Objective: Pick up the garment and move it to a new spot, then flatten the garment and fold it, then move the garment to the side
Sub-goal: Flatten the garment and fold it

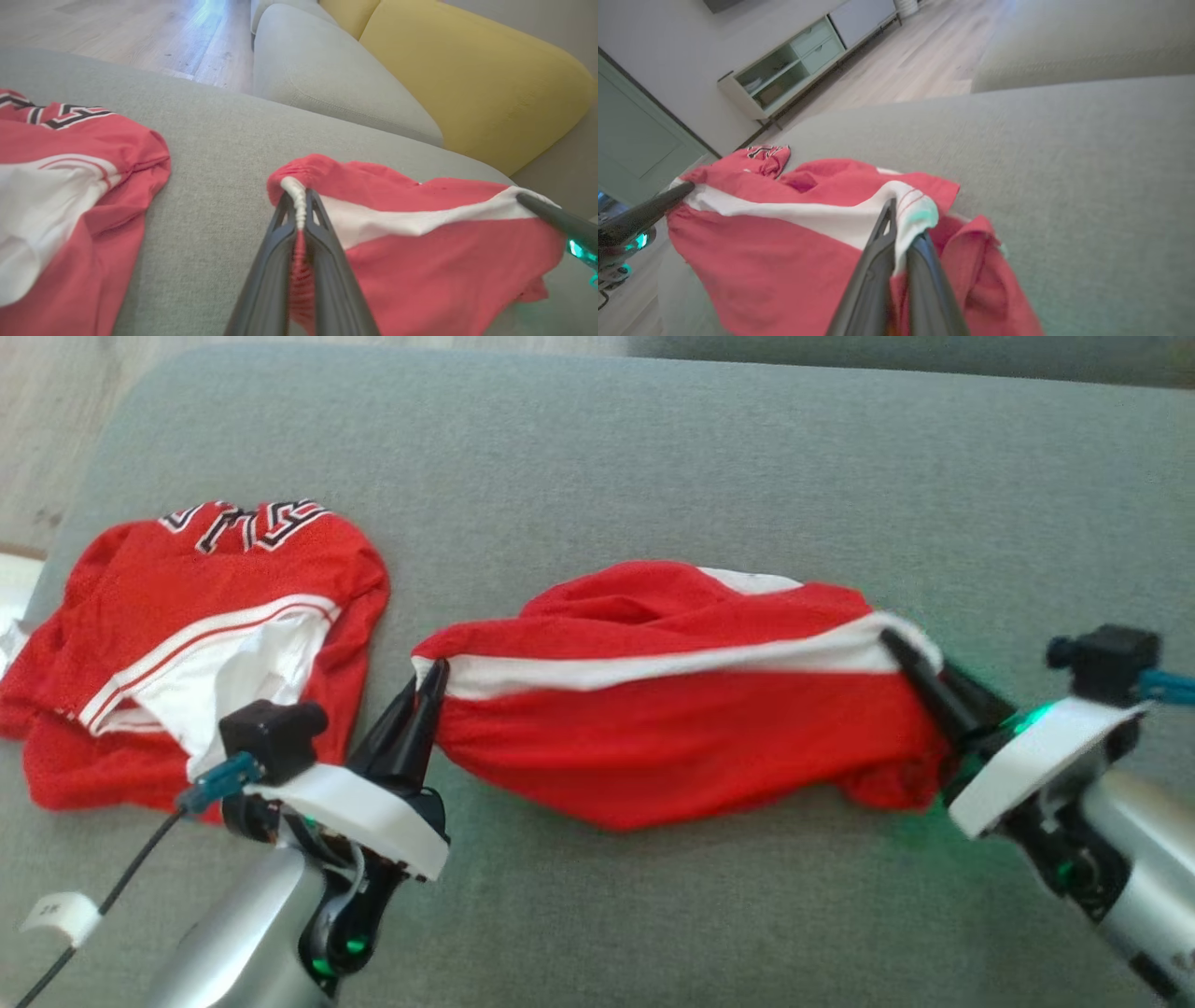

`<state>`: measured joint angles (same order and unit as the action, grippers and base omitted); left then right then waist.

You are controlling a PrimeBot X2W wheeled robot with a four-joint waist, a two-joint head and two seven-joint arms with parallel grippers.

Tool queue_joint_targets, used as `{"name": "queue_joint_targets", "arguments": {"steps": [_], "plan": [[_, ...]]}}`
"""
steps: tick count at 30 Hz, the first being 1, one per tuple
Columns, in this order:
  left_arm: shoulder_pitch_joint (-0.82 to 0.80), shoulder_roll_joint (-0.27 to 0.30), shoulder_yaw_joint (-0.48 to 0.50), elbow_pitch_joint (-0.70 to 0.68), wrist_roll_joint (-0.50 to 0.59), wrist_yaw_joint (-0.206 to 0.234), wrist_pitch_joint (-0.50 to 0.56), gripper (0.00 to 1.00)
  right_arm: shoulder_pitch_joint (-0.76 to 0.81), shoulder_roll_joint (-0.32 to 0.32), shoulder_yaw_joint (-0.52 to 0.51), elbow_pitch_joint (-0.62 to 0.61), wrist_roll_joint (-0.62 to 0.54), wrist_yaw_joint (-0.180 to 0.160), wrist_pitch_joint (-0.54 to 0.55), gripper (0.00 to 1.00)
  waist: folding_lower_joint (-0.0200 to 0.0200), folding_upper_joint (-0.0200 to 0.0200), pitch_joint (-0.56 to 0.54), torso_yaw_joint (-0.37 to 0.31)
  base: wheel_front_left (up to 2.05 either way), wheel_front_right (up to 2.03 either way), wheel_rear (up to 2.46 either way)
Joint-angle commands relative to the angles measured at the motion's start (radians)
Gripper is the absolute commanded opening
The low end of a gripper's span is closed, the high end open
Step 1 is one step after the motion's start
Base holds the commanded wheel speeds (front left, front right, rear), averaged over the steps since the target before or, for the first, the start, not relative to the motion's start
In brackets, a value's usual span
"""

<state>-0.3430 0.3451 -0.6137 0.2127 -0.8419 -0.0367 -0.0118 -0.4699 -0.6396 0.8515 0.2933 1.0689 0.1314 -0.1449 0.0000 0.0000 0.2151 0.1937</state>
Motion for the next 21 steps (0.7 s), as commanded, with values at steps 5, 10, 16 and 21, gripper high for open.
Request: {"name": "queue_joint_targets", "arguments": {"steps": [5,10,16,21], "plan": [[-0.073,0.055,0.083,-0.088,-0.011,-0.009,-0.017,0.0,-0.043,-0.092,-0.078,-0.083,0.003,-0.001,-0.077,0.0,0.0,0.0,-0.033,-0.061,0.0,0.0,0.0],[-0.136,0.069,0.122,-0.188,-0.052,-0.015,0.013,0.0,-0.055,-0.181,-0.181,-0.184,0.013,-0.001,-0.1,0.0,0.0,0.0,-0.058,-0.123,0.0,0.0,0.0],[-0.317,0.065,0.149,-0.288,-0.081,-0.015,0.098,0.0,-0.123,-0.28,-0.299,-0.296,0.013,-0.001,-0.081,0.0,0.0,0.0,-0.038,-0.202,0.0,0.0,0.0],[-0.557,0.008,0.129,-0.218,-0.06,-0.04,0.144,0.0,-0.267,-0.285,-0.365,-0.286,-0.002,-0.001,-0.025,0.0,0.0,0.0,0.032,-0.247,0.0,0.0,0.0]]}}
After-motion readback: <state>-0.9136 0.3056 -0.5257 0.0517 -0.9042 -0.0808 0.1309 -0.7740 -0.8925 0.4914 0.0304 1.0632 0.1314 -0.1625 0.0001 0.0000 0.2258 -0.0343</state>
